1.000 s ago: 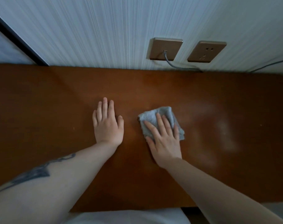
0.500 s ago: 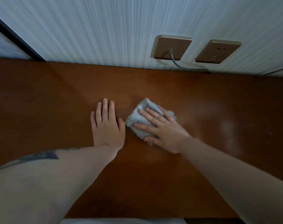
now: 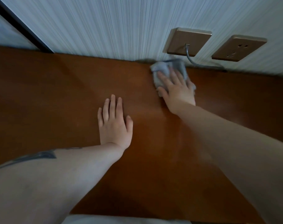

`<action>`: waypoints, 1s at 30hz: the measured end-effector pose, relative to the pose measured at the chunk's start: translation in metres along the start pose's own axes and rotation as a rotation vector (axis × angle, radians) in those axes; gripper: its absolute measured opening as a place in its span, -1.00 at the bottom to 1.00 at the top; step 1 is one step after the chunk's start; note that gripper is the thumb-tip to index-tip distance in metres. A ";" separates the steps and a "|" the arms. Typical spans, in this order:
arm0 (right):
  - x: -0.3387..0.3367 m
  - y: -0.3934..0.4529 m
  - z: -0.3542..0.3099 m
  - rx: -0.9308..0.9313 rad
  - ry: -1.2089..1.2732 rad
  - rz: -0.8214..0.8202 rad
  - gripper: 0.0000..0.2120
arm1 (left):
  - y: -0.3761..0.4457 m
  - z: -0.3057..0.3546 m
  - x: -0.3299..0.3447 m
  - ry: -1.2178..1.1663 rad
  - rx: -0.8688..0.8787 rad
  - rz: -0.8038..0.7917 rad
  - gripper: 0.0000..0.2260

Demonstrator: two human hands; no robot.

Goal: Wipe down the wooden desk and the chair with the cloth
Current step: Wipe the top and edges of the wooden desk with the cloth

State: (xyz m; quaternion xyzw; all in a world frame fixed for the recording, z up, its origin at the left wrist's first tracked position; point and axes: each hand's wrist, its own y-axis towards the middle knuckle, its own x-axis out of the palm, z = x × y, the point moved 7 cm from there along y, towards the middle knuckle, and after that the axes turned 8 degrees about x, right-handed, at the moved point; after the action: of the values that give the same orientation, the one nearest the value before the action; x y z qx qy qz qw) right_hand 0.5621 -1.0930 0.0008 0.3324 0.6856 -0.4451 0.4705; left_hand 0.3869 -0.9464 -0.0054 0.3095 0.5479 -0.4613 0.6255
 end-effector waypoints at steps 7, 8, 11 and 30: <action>0.034 -0.057 -0.107 -0.224 -0.009 -0.026 -0.51 | 0.000 -0.001 0.003 0.012 -0.037 0.002 -0.46; 0.028 -0.044 -0.115 -0.367 -0.059 -0.054 -0.52 | 0.000 -0.001 0.002 0.013 -0.041 0.004 -0.46; 0.013 0.010 -0.071 -0.194 -0.015 -0.051 -0.51 | 0.000 0.002 0.001 -0.012 0.000 -0.003 -0.45; 0.022 -0.051 -0.030 0.187 0.127 0.090 -0.49 | -0.002 0.001 0.002 0.007 -0.015 -0.021 -0.44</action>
State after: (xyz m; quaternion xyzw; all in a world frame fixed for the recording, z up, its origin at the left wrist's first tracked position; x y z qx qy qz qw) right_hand 0.4991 -1.0844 -0.0001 0.4328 0.6538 -0.4638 0.4125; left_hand 0.3859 -0.9484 -0.0067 0.3006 0.5568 -0.4627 0.6209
